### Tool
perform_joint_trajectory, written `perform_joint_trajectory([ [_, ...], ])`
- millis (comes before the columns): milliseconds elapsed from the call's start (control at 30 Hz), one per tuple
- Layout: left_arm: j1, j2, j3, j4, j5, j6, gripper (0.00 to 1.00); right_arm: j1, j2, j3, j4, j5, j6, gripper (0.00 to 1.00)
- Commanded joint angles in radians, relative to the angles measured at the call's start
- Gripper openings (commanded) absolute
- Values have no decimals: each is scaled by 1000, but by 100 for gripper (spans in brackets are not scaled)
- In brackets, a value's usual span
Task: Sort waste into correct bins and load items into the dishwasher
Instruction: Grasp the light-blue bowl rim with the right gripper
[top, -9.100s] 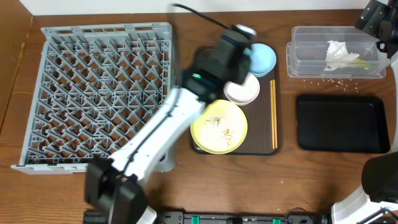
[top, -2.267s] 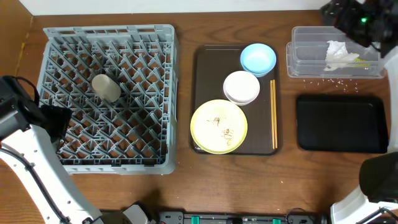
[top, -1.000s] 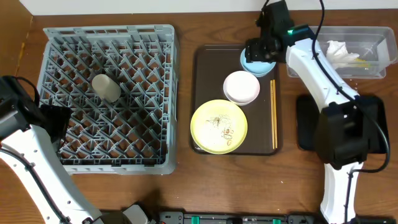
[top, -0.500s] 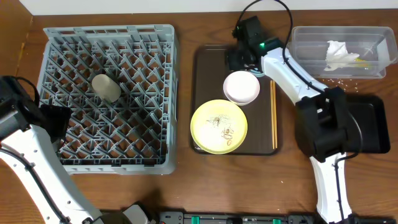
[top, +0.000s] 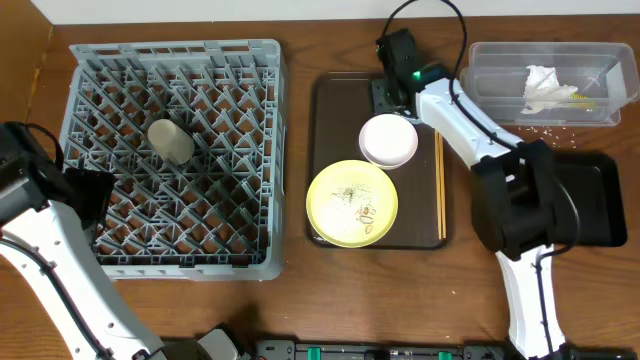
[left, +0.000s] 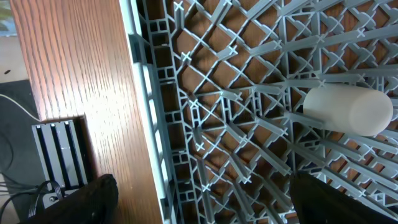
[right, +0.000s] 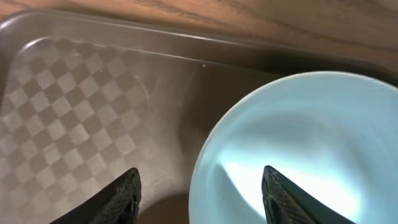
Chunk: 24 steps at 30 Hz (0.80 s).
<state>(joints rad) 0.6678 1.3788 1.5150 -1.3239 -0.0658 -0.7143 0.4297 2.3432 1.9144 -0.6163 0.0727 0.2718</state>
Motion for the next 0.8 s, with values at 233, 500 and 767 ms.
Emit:
perform_joint_trajectory([
  [233, 5, -4, 0, -3, -2, -13, 89, 19, 30, 2, 14, 32, 39, 4],
  [500, 5, -4, 0, -3, -2, -13, 89, 18, -35, 24, 1, 5, 39, 1],
  [767, 5, -4, 0, -3, -2, -13, 89, 16, -187, 31, 18, -113, 25, 1],
])
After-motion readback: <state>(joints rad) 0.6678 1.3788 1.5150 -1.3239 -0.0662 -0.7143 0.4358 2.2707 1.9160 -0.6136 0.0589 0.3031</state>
